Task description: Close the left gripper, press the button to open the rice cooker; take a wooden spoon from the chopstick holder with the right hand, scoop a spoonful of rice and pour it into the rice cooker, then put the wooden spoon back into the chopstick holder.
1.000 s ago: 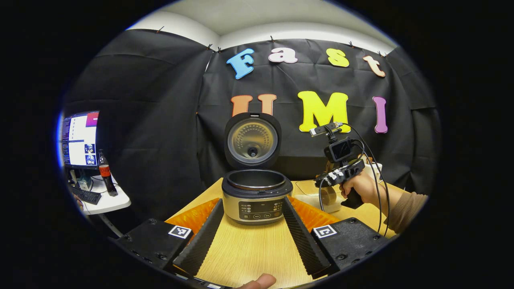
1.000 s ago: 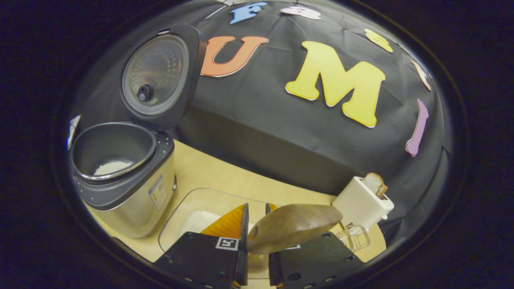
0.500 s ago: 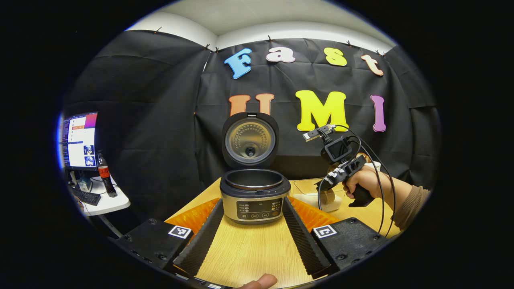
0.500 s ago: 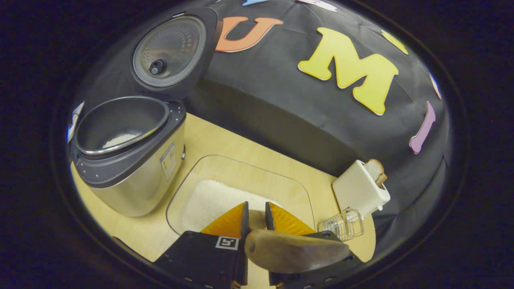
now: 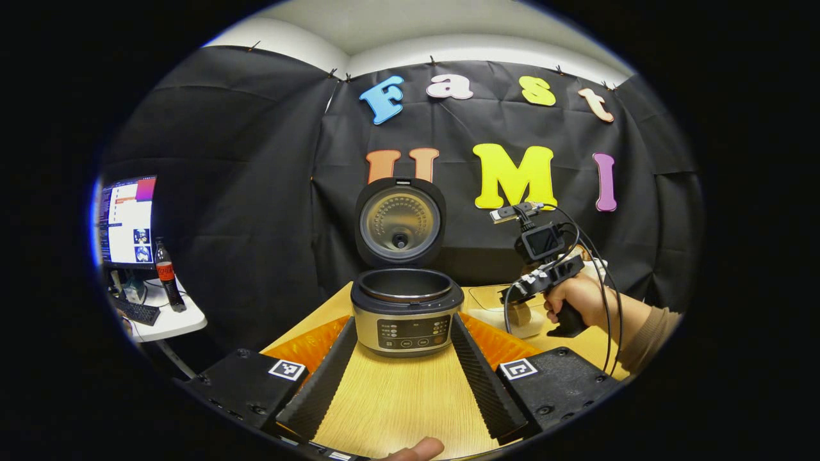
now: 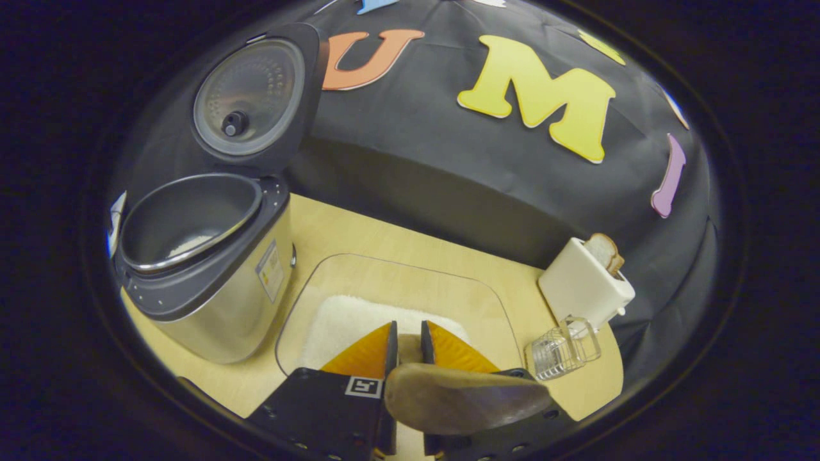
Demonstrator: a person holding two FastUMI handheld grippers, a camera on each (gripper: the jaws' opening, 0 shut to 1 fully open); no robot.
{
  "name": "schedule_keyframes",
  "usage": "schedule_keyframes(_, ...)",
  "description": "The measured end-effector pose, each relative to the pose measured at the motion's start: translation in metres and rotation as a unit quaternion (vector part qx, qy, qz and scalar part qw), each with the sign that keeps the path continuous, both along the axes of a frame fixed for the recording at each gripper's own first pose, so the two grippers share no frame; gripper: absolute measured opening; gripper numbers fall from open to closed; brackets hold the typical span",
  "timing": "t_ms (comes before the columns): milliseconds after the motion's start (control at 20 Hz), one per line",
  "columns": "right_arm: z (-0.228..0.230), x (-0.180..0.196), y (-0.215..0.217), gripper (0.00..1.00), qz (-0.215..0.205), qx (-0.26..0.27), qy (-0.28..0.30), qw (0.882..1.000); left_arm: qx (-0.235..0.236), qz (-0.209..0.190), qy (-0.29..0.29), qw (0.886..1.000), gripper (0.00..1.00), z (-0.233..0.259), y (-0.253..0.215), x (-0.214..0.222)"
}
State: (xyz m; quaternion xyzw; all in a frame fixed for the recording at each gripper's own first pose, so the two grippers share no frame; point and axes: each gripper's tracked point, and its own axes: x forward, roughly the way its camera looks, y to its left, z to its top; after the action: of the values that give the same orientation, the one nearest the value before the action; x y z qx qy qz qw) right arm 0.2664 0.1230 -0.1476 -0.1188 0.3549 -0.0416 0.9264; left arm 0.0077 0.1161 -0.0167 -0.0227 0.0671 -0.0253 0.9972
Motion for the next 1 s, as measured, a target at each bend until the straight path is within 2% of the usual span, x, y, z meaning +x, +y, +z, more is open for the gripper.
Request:
schedule_keyframes(250, -0.007, 0.003, 0.025, 0.17, -0.048, 0.092, -0.002, 0.995, -0.007, 0.004, -0.002, 1.000, 0.94, 0.001, 0.006, 0.000)
schedule_keyframes(450, -0.010, 0.004, 0.025, 0.18, -0.087, 0.162, 0.008, 0.983, -0.026, 0.005, 0.005, 1.000, 0.94, -0.002, 0.010, 0.002)
schedule_keyframes(650, -0.011, 0.006, 0.014, 0.18, -0.125, 0.238, 0.021, 0.963, -0.028, 0.001, 0.007, 1.000, 0.94, -0.002, 0.006, 0.003)
schedule_keyframes(800, -0.014, 0.007, 0.006, 0.17, -0.149, 0.299, 0.028, 0.942, -0.019, 0.000, 0.005, 1.000, 0.94, -0.003, 0.004, 0.003)
schedule_keyframes(1000, -0.013, 0.006, 0.003, 0.17, -0.163, 0.334, 0.036, 0.928, -0.016, -0.003, 0.006, 1.000, 0.94, -0.004, 0.001, 0.003)
